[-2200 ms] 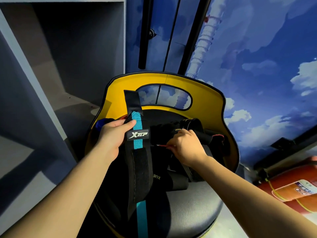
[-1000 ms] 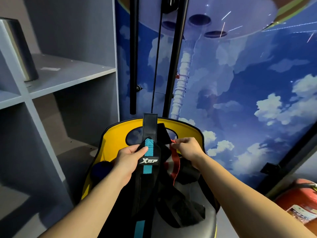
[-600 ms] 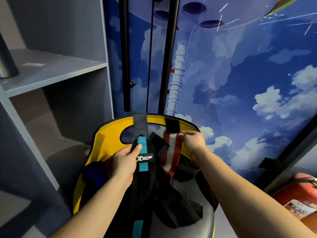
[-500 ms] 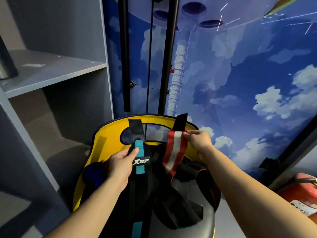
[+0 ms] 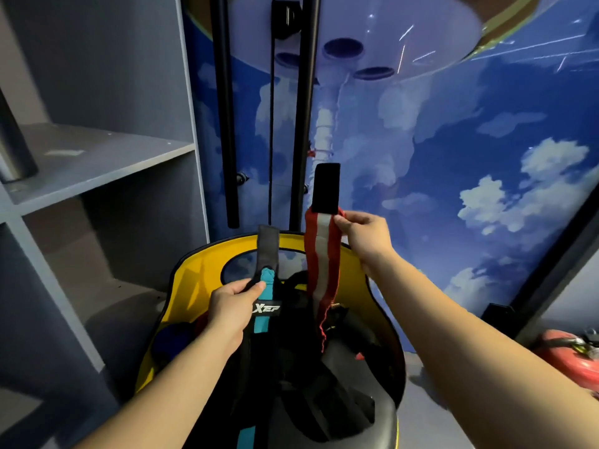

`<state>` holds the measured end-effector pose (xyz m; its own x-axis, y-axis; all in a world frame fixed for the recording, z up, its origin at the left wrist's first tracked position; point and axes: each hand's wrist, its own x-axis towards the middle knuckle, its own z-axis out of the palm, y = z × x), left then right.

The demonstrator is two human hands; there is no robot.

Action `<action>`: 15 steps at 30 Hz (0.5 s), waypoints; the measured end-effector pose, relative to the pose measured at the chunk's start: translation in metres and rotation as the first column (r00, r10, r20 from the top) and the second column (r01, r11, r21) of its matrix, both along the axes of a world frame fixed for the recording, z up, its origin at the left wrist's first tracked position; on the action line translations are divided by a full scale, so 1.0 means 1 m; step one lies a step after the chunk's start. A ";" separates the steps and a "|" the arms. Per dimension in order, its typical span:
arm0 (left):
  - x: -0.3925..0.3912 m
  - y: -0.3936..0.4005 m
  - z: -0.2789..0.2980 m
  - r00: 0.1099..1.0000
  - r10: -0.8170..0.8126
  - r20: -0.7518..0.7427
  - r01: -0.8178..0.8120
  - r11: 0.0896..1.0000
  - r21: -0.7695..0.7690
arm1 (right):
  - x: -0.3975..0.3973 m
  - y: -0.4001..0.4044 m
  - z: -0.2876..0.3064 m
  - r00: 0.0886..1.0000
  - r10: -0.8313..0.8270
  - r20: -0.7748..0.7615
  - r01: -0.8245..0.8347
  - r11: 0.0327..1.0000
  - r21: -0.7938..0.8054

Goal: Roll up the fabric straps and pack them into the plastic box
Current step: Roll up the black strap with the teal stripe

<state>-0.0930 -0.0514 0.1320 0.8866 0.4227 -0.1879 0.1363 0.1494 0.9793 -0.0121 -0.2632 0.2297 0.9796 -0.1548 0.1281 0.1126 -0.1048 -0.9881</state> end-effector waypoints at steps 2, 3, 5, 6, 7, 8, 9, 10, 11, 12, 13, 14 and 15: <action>-0.002 -0.002 0.011 1.000 -0.014 0.017 0.013 0.999 0.042 | -0.003 -0.003 0.021 0.999 -0.005 0.042 0.004 1.000 0.014; -0.003 -0.002 0.018 0.999 -0.031 0.022 0.029 0.997 0.073 | -0.005 -0.004 0.028 0.998 -0.018 0.060 0.018 1.000 0.012; -0.002 -0.003 0.027 0.997 -0.076 0.020 0.072 0.988 0.135 | -0.008 -0.007 0.037 0.995 -0.041 0.093 0.040 0.999 0.016; -0.002 -0.004 0.031 0.995 -0.097 0.013 0.094 0.985 0.146 | -0.009 -0.007 0.039 0.994 -0.041 0.100 0.040 0.999 0.018; -0.002 -0.005 0.036 0.994 -0.111 0.010 0.109 0.985 0.134 | -0.010 -0.008 0.040 0.994 -0.040 0.097 0.038 0.999 0.016; -0.003 -0.006 0.041 0.993 -0.121 0.009 0.120 0.988 0.094 | -0.012 -0.008 0.041 0.995 -0.038 0.090 0.037 0.999 0.014; -0.004 -0.007 0.046 0.991 -0.131 0.012 0.131 0.991 0.038 | -0.014 -0.009 0.041 0.996 -0.038 0.085 0.038 0.999 0.011; -0.006 -0.007 0.049 0.990 -0.138 0.018 0.138 0.990 -0.016 | -0.015 -0.009 0.041 0.996 -0.043 0.083 0.042 0.999 0.011; -0.008 -0.008 0.053 0.988 -0.150 0.025 0.151 0.987 -0.053 | -0.016 -0.009 0.041 0.995 -0.050 0.082 0.049 0.999 0.013; -0.009 -0.008 0.056 0.987 -0.158 0.030 0.160 0.984 -0.076 | -0.017 -0.010 0.041 0.995 -0.056 0.083 0.055 0.998 0.016; -0.011 -0.007 0.060 0.985 -0.168 0.034 0.170 0.982 -0.085 | -0.018 -0.010 0.043 0.994 -0.061 0.086 0.059 0.998 0.020; -0.013 -0.007 0.062 0.985 -0.170 0.037 0.173 0.981 -0.091 | -0.018 -0.010 0.046 0.994 -0.062 0.091 0.060 0.998 0.025; -0.014 -0.007 0.066 0.985 -0.170 0.042 0.174 0.980 -0.095 | -0.019 -0.010 0.050 0.993 -0.064 0.099 0.061 0.998 0.031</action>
<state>-0.1068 -0.0582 0.1980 0.9509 0.2445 -0.1897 0.1356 0.2220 0.9656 -0.0312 -0.2732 0.2797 0.9505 -0.2201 0.2192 0.2047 -0.0871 -0.9749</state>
